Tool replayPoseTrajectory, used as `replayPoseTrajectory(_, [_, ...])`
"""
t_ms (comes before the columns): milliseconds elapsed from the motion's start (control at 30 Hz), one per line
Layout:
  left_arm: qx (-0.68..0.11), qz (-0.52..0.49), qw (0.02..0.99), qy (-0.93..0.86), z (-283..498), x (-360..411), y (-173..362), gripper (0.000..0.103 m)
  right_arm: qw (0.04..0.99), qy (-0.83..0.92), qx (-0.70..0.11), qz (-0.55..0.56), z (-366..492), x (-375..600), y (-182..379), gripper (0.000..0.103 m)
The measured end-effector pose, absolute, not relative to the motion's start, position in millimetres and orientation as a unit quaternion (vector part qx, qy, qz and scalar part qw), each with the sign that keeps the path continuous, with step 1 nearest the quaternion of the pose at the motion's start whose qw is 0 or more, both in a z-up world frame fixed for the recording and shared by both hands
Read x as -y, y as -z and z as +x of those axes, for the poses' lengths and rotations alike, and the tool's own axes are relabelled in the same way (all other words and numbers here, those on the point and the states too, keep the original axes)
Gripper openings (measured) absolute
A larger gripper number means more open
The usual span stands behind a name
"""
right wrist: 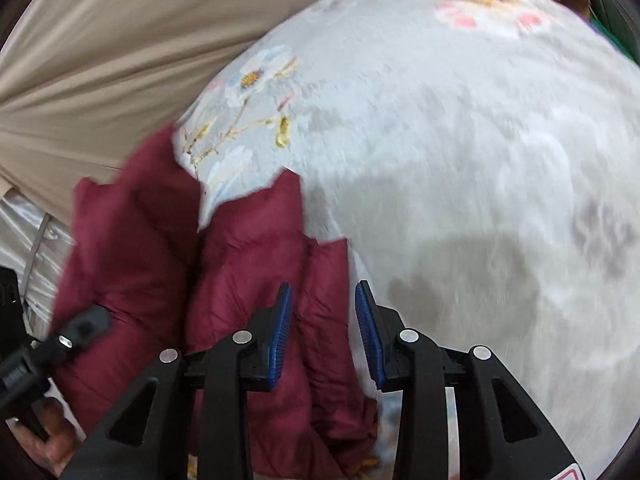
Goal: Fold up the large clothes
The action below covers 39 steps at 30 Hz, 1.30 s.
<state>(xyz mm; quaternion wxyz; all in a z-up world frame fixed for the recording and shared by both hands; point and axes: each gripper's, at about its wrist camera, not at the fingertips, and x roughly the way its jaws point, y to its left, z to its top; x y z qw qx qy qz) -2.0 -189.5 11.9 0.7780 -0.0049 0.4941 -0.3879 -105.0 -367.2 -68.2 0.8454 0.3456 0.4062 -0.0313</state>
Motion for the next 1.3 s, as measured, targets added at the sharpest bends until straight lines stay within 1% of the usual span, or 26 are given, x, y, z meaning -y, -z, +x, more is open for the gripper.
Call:
replayPoseTrajectory(100, [-0.51, 0.025, 0.767, 0.388, -5.9, 215.3, 11.4, 0.008, 0.84, 0.018, -0.408, 0.357, -104.9, 373.8, 73.8, 0.034])
replayPoseTrajectory(167, [-0.519, 0.039, 0.764, 0.381, -7.0, 227.6, 26.6, 0.008, 0.829, 0.014, -0.418, 0.371, -98.2, 374.3, 87.3, 0.033])
replayPoseTrajectory(233, [-0.527, 0.048, 0.761, 0.375, -8.1, 237.5, 38.3, 0.008, 0.817, 0.011, -0.43, 0.384, -99.0, 378.6, 105.6, 0.03])
replayPoseTrajectory(267, [-0.528, 0.051, 0.76, 0.375, -9.2, 240.5, 40.8, 0.008, 0.813, 0.008, -0.432, 0.389, -96.4, 378.8, 116.5, 0.026])
replayPoseTrajectory(367, [-0.525, 0.06, 0.762, 0.375, -11.9, 244.0, 39.8, 0.008, 0.8, -0.015, -0.434, 0.413, -88.8, 377.0, 136.1, 0.021])
replayPoseTrajectory(467, [-0.518, 0.079, 0.768, 0.369, -13.8, 245.3, 37.5, 0.007, 0.794, -0.047, -0.438, 0.419, -68.6, 371.1, 151.9, 0.02])
replayPoseTrajectory(533, [-0.519, 0.09, 0.769, 0.363, -11.8, 249.2, 44.3, 0.008, 0.789, -0.062, -0.436, 0.428, -60.5, 371.8, 159.8, 0.018])
replayPoseTrajectory(567, [-0.524, 0.091, 0.766, 0.361, -10.4, 251.2, 48.9, 0.008, 0.784, -0.069, -0.433, 0.44, -59.8, 375.1, 163.3, 0.014])
replayPoseTrajectory(633, [-0.53, 0.096, 0.762, 0.358, -9.4, 257.2, 60.7, 0.009, 0.772, -0.074, -0.426, 0.466, -67.6, 386.5, 167.2, 0.013])
replayPoseTrajectory(667, [-0.531, 0.1, 0.762, 0.357, -9.6, 260.4, 65.0, 0.009, 0.77, -0.069, -0.422, 0.474, -74.6, 391.4, 166.9, 0.015])
replayPoseTrajectory(733, [-0.529, 0.108, 0.764, 0.354, -11.0, 264.8, 70.8, 0.012, 0.772, -0.031, -0.408, 0.486, -106.3, 408.1, 158.4, 0.028])
replayPoseTrajectory(833, [-0.517, 0.12, 0.771, 0.352, -13.1, 270.9, 78.8, 0.017, 0.782, 0.032, -0.399, 0.478, -150.3, 425.9, 142.9, 0.028])
replayPoseTrajectory(900, [-0.504, 0.135, 0.773, 0.36, -18.0, 274.5, 82.7, 0.024, 0.794, 0.058, -0.392, 0.461, -173.8, 429.0, 122.6, 0.028])
replayPoseTrajectory(967, [-0.506, 0.122, 0.766, 0.377, -19.7, 271.0, 77.1, 0.038, 0.809, 0.069, -0.386, 0.438, -169.4, 424.0, 103.8, 0.028])
replayPoseTrajectory(1033, [-0.515, 0.049, 0.757, 0.4, -15.6, 249.2, 49.6, 0.038, 0.828, 0.077, -0.382, 0.403, -174.2, 416.5, 78.9, 0.028])
replayPoseTrajectory(1067, [-0.511, 0.026, 0.757, 0.406, -13.5, 241.0, 40.4, 0.039, 0.836, 0.079, -0.381, 0.387, -173.2, 410.7, 68.1, 0.028])
replayPoseTrajectory(1100, [-0.492, -0.021, 0.763, 0.418, -11.8, 217.3, 14.2, 0.039, 0.847, 0.076, -0.378, 0.365, -173.6, 404.1, 53.9, 0.028])
replayPoseTrajectory(1167, [-0.458, -0.063, 0.784, 0.414, -9.2, 178.6, -21.4, 0.059, 0.863, 0.064, -0.376, 0.332, -172.7, 392.0, 35.0, 0.028])
replayPoseTrajectory(1200, [-0.443, -0.075, 0.795, 0.408, -8.2, 162.9, -32.2, 0.061, 0.871, 0.05, -0.377, 0.312, -167.9, 380.1, 23.6, 0.029])
replayPoseTrajectory(1233, [-0.427, -0.085, 0.806, 0.4, -7.7, 143.9, -42.2, 0.062, 0.875, 0.036, -0.379, 0.3, -165.9, 370.6, 18.8, 0.037])
replayPoseTrajectory(1267, [-0.417, -0.082, 0.821, 0.382, -6.9, 121.8, -48.8, 0.063, 0.876, 0.021, -0.386, 0.287, -157.1, 356.3, 14.5, 0.049])
replayPoseTrajectory(1300, [-0.419, -0.073, 0.829, 0.363, -6.0, 108.6, -48.6, 0.064, 0.879, 0.012, -0.392, 0.274, -147.8, 340.6, 12.0, 0.055])
